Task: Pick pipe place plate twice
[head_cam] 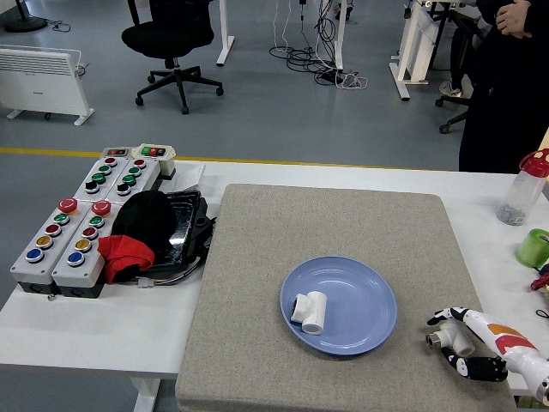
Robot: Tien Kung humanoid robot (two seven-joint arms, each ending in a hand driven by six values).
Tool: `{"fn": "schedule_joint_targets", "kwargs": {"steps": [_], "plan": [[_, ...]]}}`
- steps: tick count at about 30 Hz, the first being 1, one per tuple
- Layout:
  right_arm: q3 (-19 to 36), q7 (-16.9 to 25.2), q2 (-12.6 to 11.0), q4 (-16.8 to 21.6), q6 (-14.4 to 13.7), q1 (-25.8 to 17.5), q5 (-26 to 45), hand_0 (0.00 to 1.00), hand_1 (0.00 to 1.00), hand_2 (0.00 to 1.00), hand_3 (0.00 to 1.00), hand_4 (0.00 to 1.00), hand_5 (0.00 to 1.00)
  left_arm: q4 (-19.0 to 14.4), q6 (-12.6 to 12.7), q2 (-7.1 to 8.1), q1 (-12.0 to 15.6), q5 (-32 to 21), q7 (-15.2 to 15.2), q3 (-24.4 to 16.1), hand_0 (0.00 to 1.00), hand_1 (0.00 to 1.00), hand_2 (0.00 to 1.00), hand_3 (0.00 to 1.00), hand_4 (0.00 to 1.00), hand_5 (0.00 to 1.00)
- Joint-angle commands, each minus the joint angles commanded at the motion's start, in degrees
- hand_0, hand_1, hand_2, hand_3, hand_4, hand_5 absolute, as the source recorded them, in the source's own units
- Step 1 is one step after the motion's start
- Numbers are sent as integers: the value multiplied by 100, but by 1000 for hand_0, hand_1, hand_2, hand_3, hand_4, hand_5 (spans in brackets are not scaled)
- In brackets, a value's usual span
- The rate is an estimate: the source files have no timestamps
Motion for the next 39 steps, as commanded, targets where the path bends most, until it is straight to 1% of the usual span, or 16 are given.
{"fn": "schedule_joint_targets", "kwargs": {"steps": [1, 5, 11, 12, 15, 18, 20, 22, 26, 27, 32, 33, 35, 38, 39], "plan": [[-3, -1, 2, 4, 0, 14, 1, 461, 541, 611, 654, 393, 93, 0, 0, 0, -1, -3, 0, 1, 711, 749, 717, 658, 401, 998], [-86, -10, 89, 40, -2, 287, 7, 459, 540, 612, 647, 386, 94, 0, 0, 5, -19, -31, -3, 21, 711, 748, 717, 657, 401, 998], [-289, -7, 339, -17, -14, 803, 53, 459, 539, 610, 646, 384, 97, 0, 3, 10, -39, -65, -9, 38, 711, 748, 717, 657, 400, 998], [-376, 0, 416, -56, -21, 944, 74, 459, 539, 610, 646, 384, 97, 0, 4, 10, -41, -71, -9, 41, 711, 748, 717, 657, 400, 998], [-581, 0, 547, -149, -28, 1207, 137, 468, 539, 607, 642, 380, 100, 0, 6, 10, -42, -97, -11, 58, 711, 748, 718, 658, 401, 998], [-942, -13, 716, -330, -17, 1538, 231, 468, 539, 607, 642, 380, 100, 0, 10, 8, -42, -137, -11, 79, 711, 748, 718, 658, 401, 998], [-1109, -27, 784, -415, -8, 1664, 248, 468, 539, 607, 642, 380, 100, 0, 11, 7, -42, -152, -11, 89, 711, 748, 718, 658, 401, 998], [-1360, -68, 911, -578, -13, 1852, 338, 479, 546, 608, 643, 381, 97, 0, 12, 6, -39, -167, -8, 99, 711, 748, 717, 658, 401, 998], [-1673, -141, 1066, -807, 43, 2065, 369, 479, 546, 608, 643, 381, 97, 0, 11, 2, -41, -177, -6, 111, 711, 748, 717, 658, 401, 998], [-1726, -149, 1100, -873, 48, 2109, 365, 607, 636, 680, 744, 437, 122, 0, 11, 2, -42, -188, -7, 120, 711, 748, 717, 658, 401, 998], [-1834, -264, 1151, -1074, 175, 2232, 165, 607, 636, 680, 744, 437, 122, 0, 13, 4, -47, -205, -9, 128, 711, 748, 717, 658, 401, 998], [-1852, -261, 1150, -1112, 193, 2254, 131, 761, 761, 878, 879, 639, 274, 0, 13, 5, -48, -209, -10, 132, 711, 748, 717, 658, 403, 998], [-1860, -303, 1150, -1166, 288, 2283, 18, 761, 761, 878, 879, 639, 274, 0, 14, 5, -47, -217, -11, 135, 711, 748, 717, 658, 403, 998], [-1858, -253, 1148, -1197, 316, 2290, -68, 761, 761, 878, 879, 639, 274, 0, 13, 3, -43, -210, -12, 131, 711, 748, 717, 658, 403, 998], [-1858, -249, 1148, -1198, 316, 2290, -71, 860, 854, 987, 976, 695, 276, 0, 13, 3, -42, -210, -12, 131, 711, 748, 716, 658, 402, 998]]}}
